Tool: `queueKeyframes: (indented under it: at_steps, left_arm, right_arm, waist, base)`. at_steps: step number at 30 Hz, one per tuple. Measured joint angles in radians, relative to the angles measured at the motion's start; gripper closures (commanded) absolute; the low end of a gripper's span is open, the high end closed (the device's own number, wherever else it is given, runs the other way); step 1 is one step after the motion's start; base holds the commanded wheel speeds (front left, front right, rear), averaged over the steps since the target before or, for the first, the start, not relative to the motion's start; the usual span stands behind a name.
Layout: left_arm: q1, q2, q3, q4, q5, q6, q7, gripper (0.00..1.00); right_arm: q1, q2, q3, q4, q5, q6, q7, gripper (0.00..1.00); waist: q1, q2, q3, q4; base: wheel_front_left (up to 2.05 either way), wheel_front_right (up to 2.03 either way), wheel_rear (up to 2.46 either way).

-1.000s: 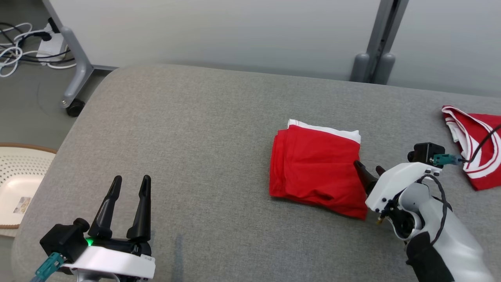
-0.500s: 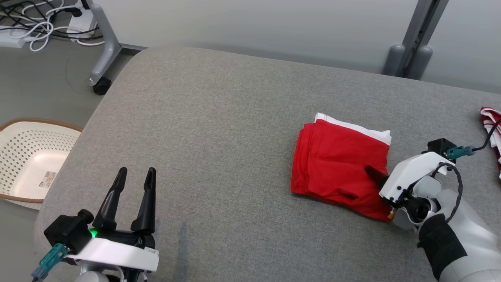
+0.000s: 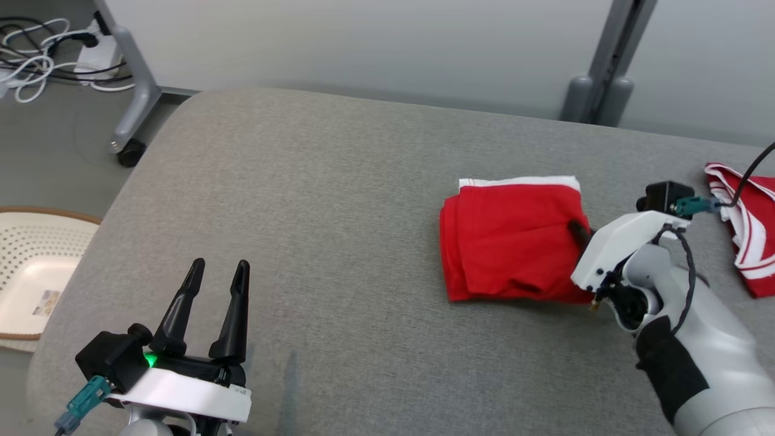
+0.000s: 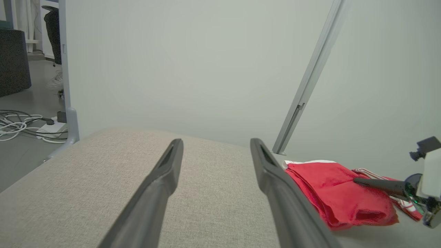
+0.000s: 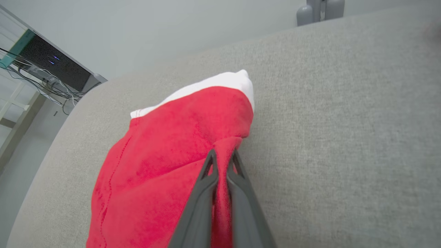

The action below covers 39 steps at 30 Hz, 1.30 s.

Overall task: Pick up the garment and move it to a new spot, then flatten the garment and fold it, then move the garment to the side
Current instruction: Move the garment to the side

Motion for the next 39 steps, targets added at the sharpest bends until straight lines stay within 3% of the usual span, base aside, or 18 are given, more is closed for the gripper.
queueKeyframes:
  at_steps: [13, 28, 34, 39]
  left_arm:
    - [-0.032, 0.045, -0.029, -0.04, -0.02, 0.0, 0.0, 0.0]
    - [-0.098, 0.109, -0.044, -0.073, -0.061, 0.0, 0.0, 0.0]
    - [-0.102, 0.113, -0.039, -0.077, -0.062, 0.0, 0.0, 0.0]
    - [-0.111, 0.111, -0.05, -0.071, -0.063, 0.0, 0.0, 0.0]
  right_arm:
    - [-0.08, -0.228, 0.186, -0.223, 0.004, 0.0, -0.013, 1.0]
    - [-0.186, -0.519, 0.226, -0.338, 0.004, 0.0, 0.122, 1.0]
    - [-0.207, -0.561, 0.203, -0.305, -0.085, 0.0, 0.17, 1.0]
    - [-0.216, -0.532, 0.141, -0.213, -0.213, 0.0, 0.179, 1.0]
  waist:
    - [0.0, 0.0, 0.089, -0.119]
    - [0.0, 0.0, 0.27, -0.145]
    - [0.0, 0.0, 0.29, -0.142]
    - [0.0, 0.0, 0.294, -0.142]
  base:
    - [0.0, 0.0, 0.0]
    - [0.0, 0.0, 0.0]
    - [0.0, 0.0, 0.0]
    - [0.0, 0.0, 0.0]
